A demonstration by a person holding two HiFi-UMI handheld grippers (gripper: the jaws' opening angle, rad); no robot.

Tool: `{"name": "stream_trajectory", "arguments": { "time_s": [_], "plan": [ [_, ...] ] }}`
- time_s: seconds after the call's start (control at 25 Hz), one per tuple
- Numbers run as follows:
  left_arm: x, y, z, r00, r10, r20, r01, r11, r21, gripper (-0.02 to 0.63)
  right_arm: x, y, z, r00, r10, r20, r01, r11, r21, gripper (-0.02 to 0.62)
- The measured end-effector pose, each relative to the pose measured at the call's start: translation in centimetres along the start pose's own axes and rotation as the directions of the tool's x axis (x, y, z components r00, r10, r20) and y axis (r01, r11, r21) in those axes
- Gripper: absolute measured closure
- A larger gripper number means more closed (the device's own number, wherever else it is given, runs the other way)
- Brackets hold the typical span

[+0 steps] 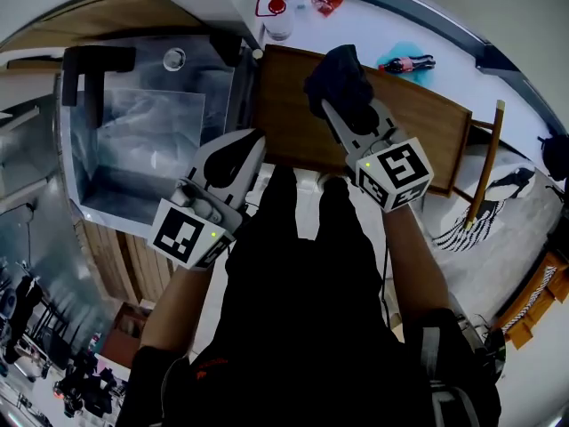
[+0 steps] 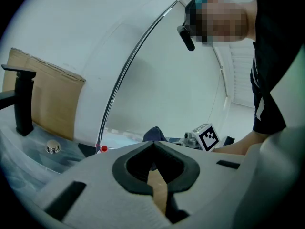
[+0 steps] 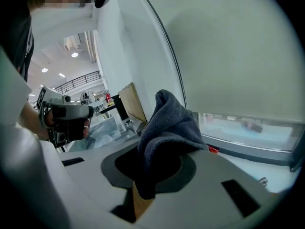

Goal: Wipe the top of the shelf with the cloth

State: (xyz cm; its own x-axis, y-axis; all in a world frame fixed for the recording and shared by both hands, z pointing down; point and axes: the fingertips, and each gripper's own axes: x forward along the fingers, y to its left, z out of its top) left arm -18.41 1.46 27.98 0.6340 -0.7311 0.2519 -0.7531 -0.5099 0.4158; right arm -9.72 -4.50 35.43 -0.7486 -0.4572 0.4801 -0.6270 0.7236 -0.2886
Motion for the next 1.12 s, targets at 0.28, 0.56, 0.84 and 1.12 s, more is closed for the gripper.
{"name": "stream_trajectory", "arguments": {
  "time_s": [0.28, 0.56, 0.84, 1.12],
  "plan": [
    [-0.2, 1.6, -1.1, 0.999, 0.039, -0.023, -0.040, 0.999, -0.008, 0.588, 4.3, -1.4, -2.9, 0.998, 0.008, -0.066, -0.009, 1.000, -0.013, 0.543],
    [-0.2, 3.5, -2.5, 0.998, 0.056, -0.040, -0.058, 0.998, -0.034, 0.588, 8.5, -2.1, -6.9, 0.989, 0.007, -0.146, -0.010, 1.000, -0.019, 0.544],
    [0.0, 4.7, -3.5, 0.997, 0.050, -0.056, -0.052, 0.998, -0.039, 0.588, 12.0, -2.4, -9.0, 0.983, 0.014, -0.182, -0.011, 1.000, 0.015, 0.544],
    [0.4, 5.2, -4.1, 0.997, 0.052, -0.060, -0.055, 0.997, -0.048, 0.588, 14.0, -3.3, -10.6, 0.977, 0.007, -0.212, 0.001, 0.999, 0.041, 0.544]
  ]
}}
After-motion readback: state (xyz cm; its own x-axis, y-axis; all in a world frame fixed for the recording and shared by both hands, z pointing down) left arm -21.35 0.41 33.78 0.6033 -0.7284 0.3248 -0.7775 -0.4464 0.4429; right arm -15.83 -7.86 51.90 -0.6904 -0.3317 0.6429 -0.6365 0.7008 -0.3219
